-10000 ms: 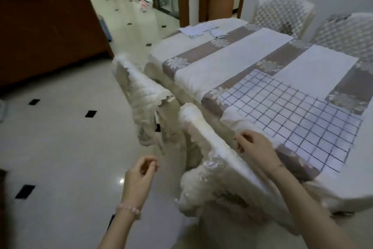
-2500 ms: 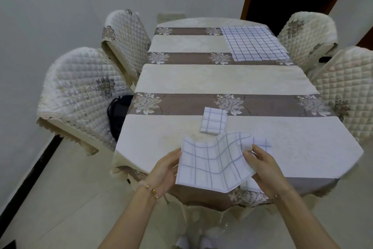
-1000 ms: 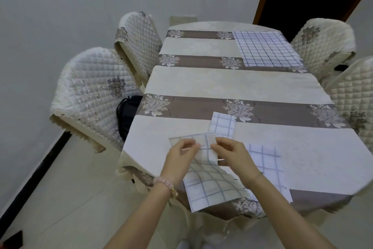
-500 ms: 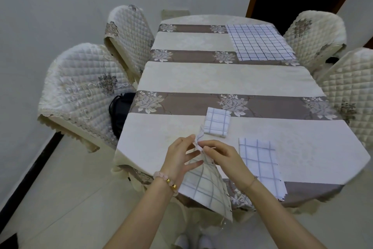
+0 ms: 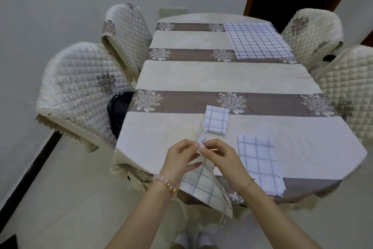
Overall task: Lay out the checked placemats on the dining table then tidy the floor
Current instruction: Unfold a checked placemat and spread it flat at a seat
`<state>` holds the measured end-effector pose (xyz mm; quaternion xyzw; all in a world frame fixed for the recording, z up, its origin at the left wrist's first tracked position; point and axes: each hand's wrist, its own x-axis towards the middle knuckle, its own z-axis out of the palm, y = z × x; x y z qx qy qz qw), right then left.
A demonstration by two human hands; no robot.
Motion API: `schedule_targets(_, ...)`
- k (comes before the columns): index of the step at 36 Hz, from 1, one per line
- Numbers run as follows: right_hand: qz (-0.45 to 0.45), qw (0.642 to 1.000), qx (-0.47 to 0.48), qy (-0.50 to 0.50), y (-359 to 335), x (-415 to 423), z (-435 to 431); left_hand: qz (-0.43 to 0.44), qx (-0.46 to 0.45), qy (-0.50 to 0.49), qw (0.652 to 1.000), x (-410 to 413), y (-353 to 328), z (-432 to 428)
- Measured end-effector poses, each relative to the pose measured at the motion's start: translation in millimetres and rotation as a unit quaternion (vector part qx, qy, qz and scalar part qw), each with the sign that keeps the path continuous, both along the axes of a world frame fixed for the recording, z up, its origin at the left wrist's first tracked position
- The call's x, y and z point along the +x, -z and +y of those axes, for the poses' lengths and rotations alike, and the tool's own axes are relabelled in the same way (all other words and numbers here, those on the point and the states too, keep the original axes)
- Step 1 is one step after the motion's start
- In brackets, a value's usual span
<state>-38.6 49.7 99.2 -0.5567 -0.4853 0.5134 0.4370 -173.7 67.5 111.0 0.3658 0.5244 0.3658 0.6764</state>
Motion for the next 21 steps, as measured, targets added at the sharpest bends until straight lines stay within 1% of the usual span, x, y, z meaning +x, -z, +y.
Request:
schedule_targets(4,0.002,1.000,-0.001,0.004,3.5,4.9,-1.3,-0.002,0.002,0.005,1.000,-1.5,0.4,-2.1)
schedule_targets(7,0.004,0.999,-0.021,0.030,6.3,12.9,-0.7,-0.005,0.001,0.002,1.000,-5.2,0.2,-1.8)
schedule_targets(9,0.025,0.997,-0.035,0.062,7.9,20.9,-0.5,-0.008,-0.005,-0.015,1.000,-9.9,2.3,1.2)
schedule_targets(12,0.097,0.986,-0.062,0.120,6.8,34.4,-1.0,-0.019,-0.013,-0.040,0.999,-19.5,3.9,7.5)
schedule_targets(14,0.111,0.978,-0.075,0.161,8.2,44.2,-0.9,-0.012,-0.008,-0.056,0.998,-26.8,5.3,13.0)
schedule_targets(16,0.073,0.979,-0.076,0.176,12.9,53.6,0.8,0.014,0.001,-0.067,0.998,-34.9,7.6,19.4)
schedule_targets(19,-0.014,0.983,-0.061,0.170,17.5,64.0,5.4,0.055,0.007,-0.067,0.996,-47.8,12.0,31.7)
schedule_targets(21,-0.041,0.982,-0.048,0.179,17.9,68.8,11.3,0.073,0.005,-0.076,0.994,-57.0,16.1,41.9)
